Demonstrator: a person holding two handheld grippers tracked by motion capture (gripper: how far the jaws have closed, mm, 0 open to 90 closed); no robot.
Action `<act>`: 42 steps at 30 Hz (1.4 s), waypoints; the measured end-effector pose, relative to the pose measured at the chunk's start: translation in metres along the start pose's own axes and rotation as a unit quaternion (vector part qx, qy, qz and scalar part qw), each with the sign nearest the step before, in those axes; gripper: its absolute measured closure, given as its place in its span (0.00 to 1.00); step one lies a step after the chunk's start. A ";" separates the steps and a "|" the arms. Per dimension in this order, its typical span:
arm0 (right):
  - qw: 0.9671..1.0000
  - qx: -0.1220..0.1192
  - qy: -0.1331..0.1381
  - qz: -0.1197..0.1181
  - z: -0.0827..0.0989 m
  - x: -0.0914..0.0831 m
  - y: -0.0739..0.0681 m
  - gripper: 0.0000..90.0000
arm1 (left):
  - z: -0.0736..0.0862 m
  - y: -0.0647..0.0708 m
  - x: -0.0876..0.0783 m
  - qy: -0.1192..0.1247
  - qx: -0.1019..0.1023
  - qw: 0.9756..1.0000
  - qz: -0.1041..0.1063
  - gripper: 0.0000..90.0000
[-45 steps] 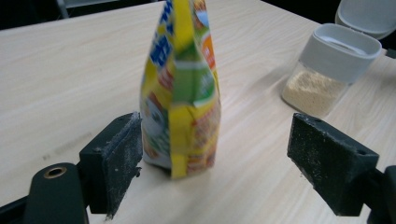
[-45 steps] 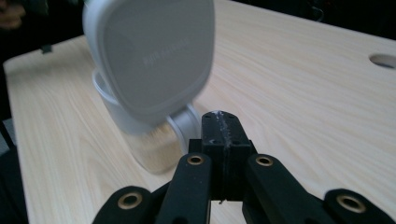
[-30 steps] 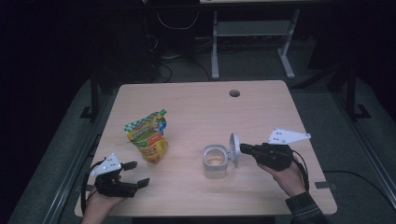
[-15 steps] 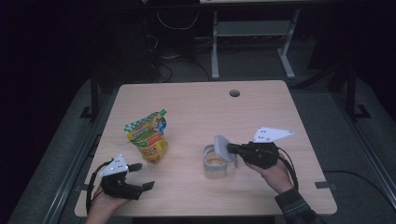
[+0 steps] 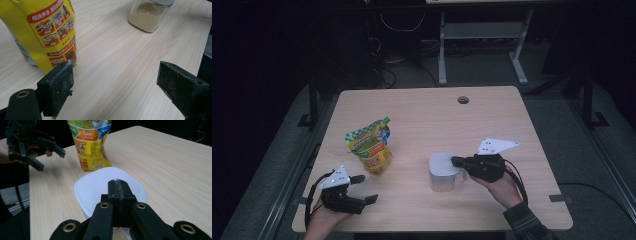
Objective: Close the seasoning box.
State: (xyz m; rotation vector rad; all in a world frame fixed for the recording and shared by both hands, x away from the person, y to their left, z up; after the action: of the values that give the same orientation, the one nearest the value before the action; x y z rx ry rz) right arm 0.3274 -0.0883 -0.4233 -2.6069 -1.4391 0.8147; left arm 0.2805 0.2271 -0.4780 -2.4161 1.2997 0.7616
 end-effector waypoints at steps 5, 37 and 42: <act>1.000 0.009 0.011 0.013 -0.001 -0.007 0.009 0.89 | -0.001 0.000 0.001 0.002 0.000 1.000 0.002 0.15; 0.980 0.094 -0.003 0.177 0.069 -0.071 0.081 0.31 | 0.004 -0.002 0.001 -0.004 0.004 1.000 -0.007 0.15; 0.975 0.109 -0.005 0.195 0.088 -0.080 0.087 0.23 | 0.007 -0.004 0.002 -0.009 0.001 1.000 -0.012 0.15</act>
State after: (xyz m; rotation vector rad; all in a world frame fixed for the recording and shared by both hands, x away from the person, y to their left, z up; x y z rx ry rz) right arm 0.3192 -0.2192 -0.4911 -2.7452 -0.7867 0.9588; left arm 0.2820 0.2315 -0.4849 -2.4133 1.2616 0.7753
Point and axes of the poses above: each handheld gripper's, and its own axes: x roughly forward along the jaws, z roughly out of its underside, y roughly to its right, the point moved 8 cm from there along x, roughly forward along the jaws, and after that the axes turned 10 degrees about x, right-handed, at the moved point
